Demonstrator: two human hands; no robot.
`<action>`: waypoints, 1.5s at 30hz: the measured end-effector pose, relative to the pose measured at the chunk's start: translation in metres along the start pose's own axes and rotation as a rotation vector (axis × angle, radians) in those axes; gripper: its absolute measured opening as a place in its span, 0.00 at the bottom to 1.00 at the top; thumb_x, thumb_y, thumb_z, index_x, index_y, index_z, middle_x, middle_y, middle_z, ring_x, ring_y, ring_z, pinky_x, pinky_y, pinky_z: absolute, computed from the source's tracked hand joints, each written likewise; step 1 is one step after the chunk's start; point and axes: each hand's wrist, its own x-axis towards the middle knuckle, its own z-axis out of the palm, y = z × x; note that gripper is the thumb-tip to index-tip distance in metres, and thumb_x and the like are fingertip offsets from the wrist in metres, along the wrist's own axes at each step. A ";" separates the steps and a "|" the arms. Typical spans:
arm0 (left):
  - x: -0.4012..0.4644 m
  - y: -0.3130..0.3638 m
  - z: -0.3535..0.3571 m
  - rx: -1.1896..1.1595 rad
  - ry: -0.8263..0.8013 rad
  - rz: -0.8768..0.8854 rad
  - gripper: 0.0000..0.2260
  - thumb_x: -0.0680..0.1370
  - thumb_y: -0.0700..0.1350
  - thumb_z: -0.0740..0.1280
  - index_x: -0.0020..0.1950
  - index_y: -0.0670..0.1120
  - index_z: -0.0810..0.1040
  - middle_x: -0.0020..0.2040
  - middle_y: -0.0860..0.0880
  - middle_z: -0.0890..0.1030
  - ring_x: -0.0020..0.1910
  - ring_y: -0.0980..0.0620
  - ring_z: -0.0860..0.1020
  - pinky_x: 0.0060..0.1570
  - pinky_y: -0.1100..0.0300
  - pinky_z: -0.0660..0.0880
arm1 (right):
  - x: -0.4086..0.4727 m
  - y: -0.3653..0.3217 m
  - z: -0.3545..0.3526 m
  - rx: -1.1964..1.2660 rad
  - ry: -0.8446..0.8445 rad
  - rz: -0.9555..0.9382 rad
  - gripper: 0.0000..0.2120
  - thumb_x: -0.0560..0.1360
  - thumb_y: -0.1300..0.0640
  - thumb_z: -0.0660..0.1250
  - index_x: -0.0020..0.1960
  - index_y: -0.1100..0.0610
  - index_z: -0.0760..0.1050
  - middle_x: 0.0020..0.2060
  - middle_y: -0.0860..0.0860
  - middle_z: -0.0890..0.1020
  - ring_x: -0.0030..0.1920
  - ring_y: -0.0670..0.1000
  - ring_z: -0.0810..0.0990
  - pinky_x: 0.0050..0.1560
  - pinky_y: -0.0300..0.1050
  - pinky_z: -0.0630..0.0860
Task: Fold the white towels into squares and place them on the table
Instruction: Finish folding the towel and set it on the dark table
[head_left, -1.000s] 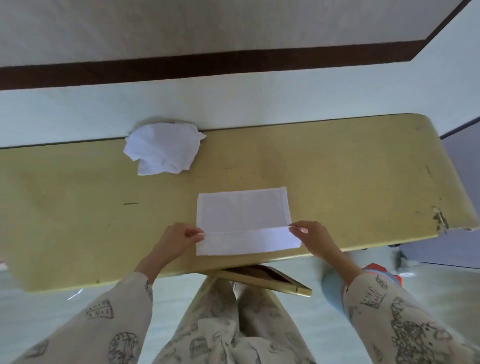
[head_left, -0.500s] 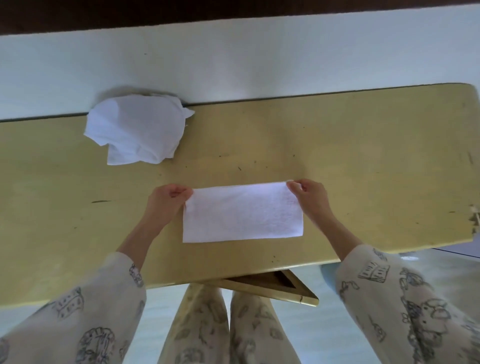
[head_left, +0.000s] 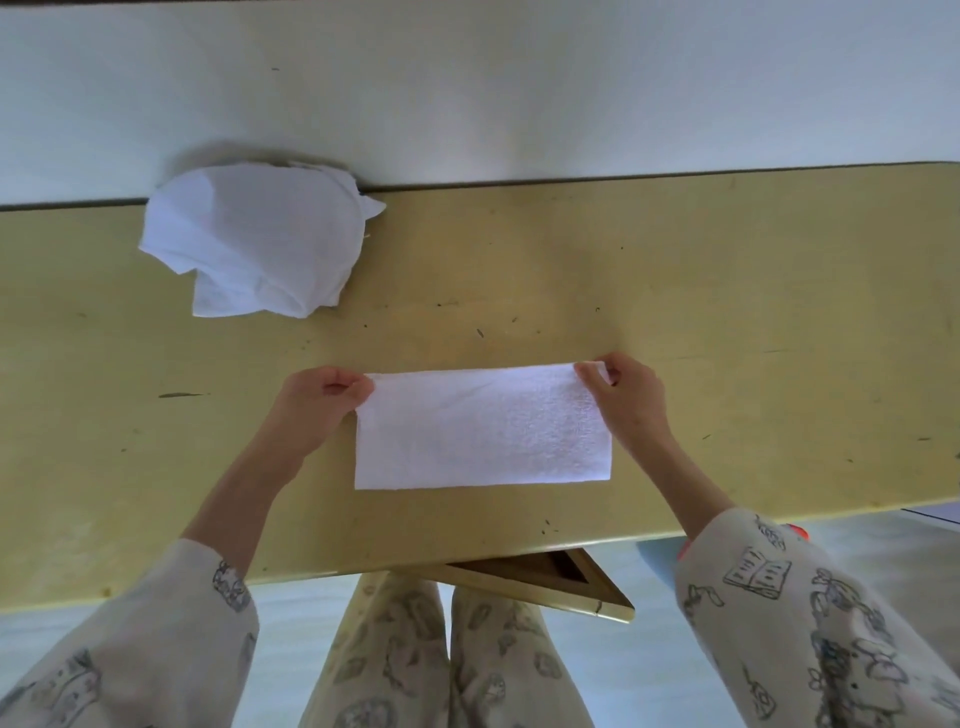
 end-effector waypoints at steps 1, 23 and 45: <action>-0.002 -0.002 -0.001 -0.021 -0.020 -0.003 0.03 0.77 0.42 0.66 0.45 0.46 0.79 0.41 0.50 0.81 0.40 0.54 0.77 0.44 0.63 0.72 | 0.000 0.000 0.000 0.011 0.000 0.000 0.09 0.76 0.54 0.65 0.45 0.60 0.76 0.32 0.45 0.74 0.33 0.42 0.70 0.32 0.33 0.64; 0.008 -0.012 0.018 0.156 0.250 0.061 0.07 0.76 0.47 0.67 0.47 0.43 0.76 0.39 0.50 0.79 0.35 0.55 0.76 0.34 0.65 0.70 | -0.002 -0.002 0.004 0.014 0.017 0.015 0.09 0.75 0.55 0.64 0.42 0.60 0.74 0.30 0.46 0.73 0.31 0.44 0.69 0.32 0.37 0.65; -0.020 -0.015 0.027 0.592 0.558 0.358 0.09 0.78 0.43 0.60 0.54 0.39 0.72 0.47 0.42 0.75 0.46 0.42 0.73 0.44 0.49 0.69 | -0.032 0.005 0.007 -0.265 0.370 -0.343 0.14 0.78 0.54 0.58 0.55 0.63 0.75 0.48 0.58 0.78 0.49 0.55 0.75 0.52 0.49 0.72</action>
